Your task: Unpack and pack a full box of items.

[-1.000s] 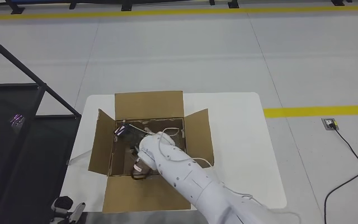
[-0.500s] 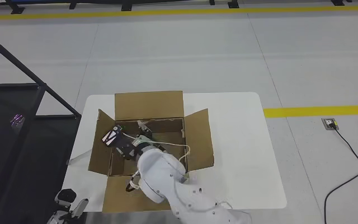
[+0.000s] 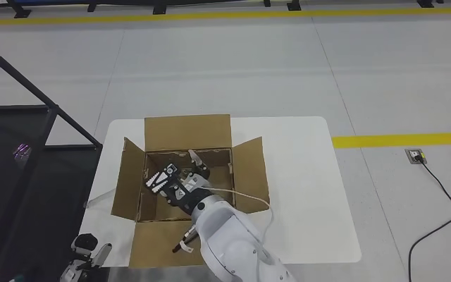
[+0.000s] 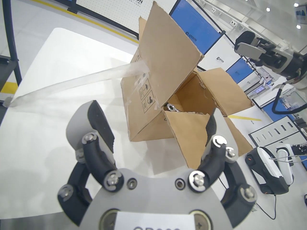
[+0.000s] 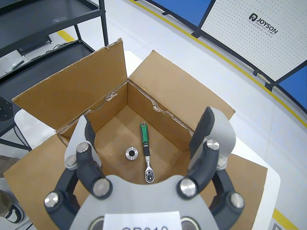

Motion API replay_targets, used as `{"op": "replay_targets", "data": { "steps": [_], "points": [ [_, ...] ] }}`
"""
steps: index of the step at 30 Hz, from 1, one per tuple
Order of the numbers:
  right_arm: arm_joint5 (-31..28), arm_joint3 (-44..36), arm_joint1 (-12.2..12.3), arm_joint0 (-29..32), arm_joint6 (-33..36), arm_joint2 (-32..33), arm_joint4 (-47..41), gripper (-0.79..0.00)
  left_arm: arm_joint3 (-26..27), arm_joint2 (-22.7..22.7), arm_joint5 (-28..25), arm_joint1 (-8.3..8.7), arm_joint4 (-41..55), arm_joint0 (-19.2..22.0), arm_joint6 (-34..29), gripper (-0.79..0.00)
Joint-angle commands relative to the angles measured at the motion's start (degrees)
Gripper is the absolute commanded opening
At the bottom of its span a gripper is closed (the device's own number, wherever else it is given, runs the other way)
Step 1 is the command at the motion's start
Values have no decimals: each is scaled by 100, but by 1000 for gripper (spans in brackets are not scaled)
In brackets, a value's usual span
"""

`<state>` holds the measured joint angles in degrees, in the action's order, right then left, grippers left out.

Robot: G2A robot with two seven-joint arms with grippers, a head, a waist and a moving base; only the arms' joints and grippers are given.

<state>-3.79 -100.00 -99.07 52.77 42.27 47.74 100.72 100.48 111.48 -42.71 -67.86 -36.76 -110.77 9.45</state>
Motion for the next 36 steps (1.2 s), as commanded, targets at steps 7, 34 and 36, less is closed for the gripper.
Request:
{"op": "replay_targets", "data": {
  "steps": [7, 34, 36],
  "points": [
    [-425, -416, 46, 239, -547, 503, -884, 0, -19, -94, 735, -12, 303, 678, -78, 0],
    [-1581, -1980, 670, 2379, 266, 3961, -6241, 0, 1054, -1309, 788, 134, 1135, 1633, -2908, 0],
    [-1426, -1698, 718, 2235, 603, 4120, -6389, 0, 964, -1476, 935, 136, 975, 1774, -3029, 0]
  ]
}}
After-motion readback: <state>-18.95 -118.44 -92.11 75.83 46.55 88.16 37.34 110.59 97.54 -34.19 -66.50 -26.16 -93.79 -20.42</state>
